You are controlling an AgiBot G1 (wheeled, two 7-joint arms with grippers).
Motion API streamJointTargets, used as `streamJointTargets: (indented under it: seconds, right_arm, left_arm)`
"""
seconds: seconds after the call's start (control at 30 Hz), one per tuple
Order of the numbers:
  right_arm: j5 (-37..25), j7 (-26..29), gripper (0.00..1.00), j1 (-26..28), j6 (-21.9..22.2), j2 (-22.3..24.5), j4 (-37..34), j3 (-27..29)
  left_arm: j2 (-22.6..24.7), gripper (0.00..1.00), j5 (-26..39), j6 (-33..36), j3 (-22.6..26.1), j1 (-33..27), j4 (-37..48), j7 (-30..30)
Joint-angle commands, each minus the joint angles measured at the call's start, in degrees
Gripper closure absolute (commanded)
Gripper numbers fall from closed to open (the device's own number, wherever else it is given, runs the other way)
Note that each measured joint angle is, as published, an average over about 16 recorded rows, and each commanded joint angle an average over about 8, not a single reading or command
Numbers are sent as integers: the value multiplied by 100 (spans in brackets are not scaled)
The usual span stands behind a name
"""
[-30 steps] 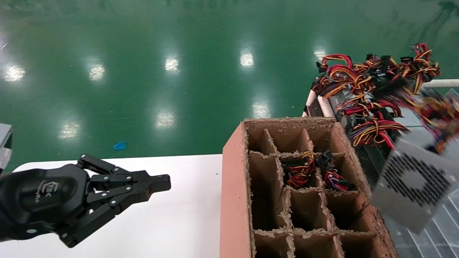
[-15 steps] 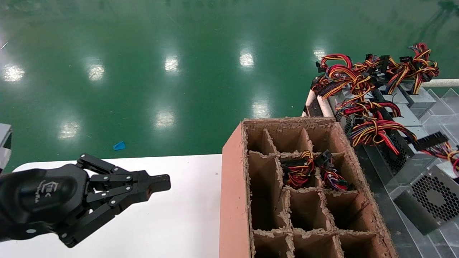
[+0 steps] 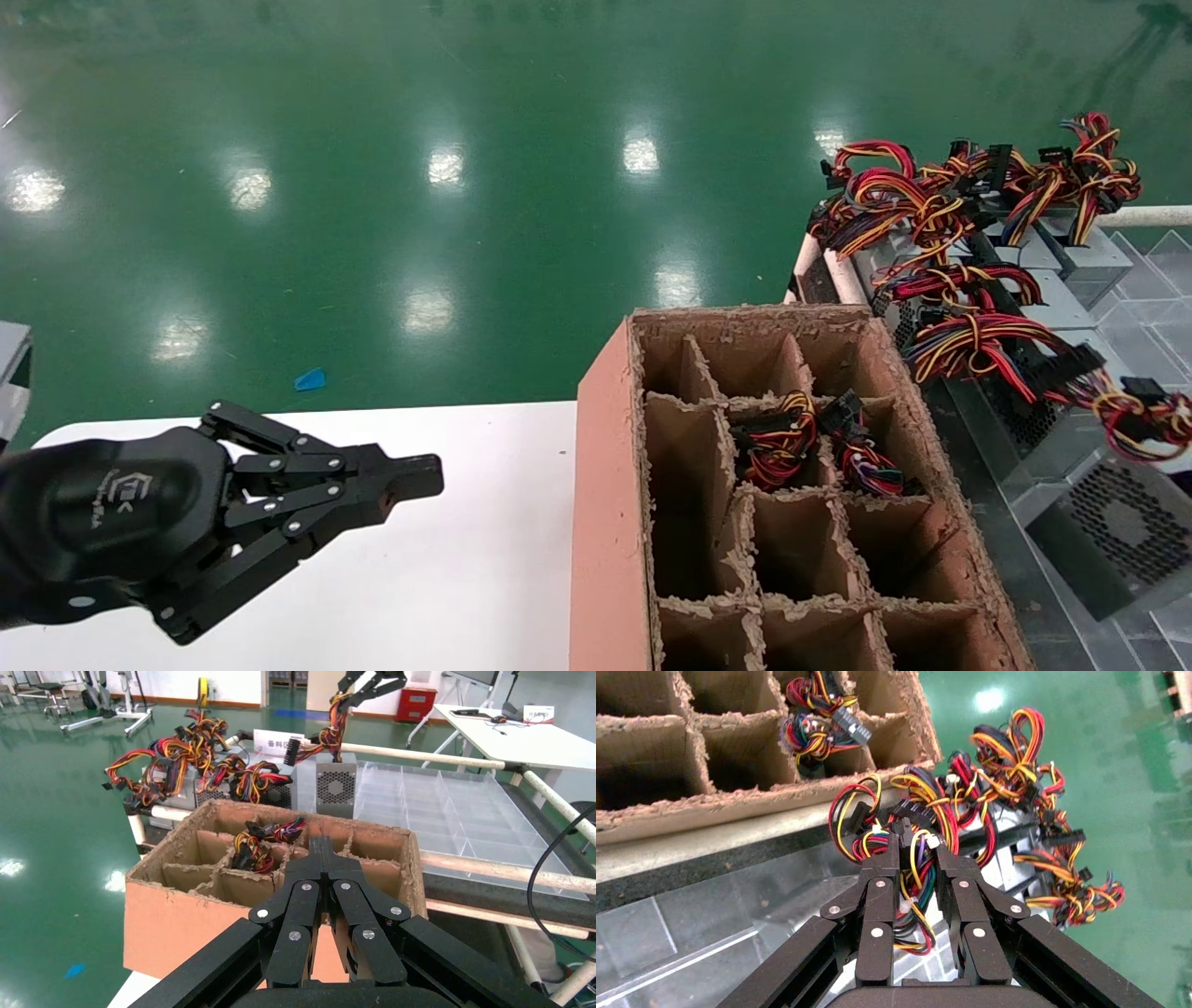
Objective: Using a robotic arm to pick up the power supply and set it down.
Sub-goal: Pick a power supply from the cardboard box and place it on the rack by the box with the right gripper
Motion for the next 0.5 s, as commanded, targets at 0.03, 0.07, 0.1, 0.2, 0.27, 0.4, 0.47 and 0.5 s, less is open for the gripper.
streamJointTargets:
  seconds: [0.03,0.07,0.1,0.2,0.27,0.4,0.47,0.5]
  right_arm:
    - [-13,-33,100,30,7,-74,-45,-18]
    - [-28,-34,100,48,11,-102,-68,-32]
    - [-43,-34,100,62,15,-132,-95,-50]
    - [-57,-43,100,79,26,-235,-198,-124]
    - [-34,-75,100,66,35,-315,-281,-191]
    - [96,-219,100,26,59,-488,-443,-318]
    - [157,-293,100,19,72,-566,-499,-365]
    - [181,-322,100,19,77,-603,-521,-386]
  left_arm:
    - [0,100,0,0,0,0,0,0]
    - [0,100,0,0,0,0,0,0]
    - [0,100,0,0,0,0,0,0]
    - [0,100,0,0,0,0,0,0]
    - [0,100,0,0,0,0,0,0]
    - [0,100,0,0,0,0,0,0]
    - [0,100,0,0,0,0,0,0]
    - [0,100,0,0,0,0,0,0]
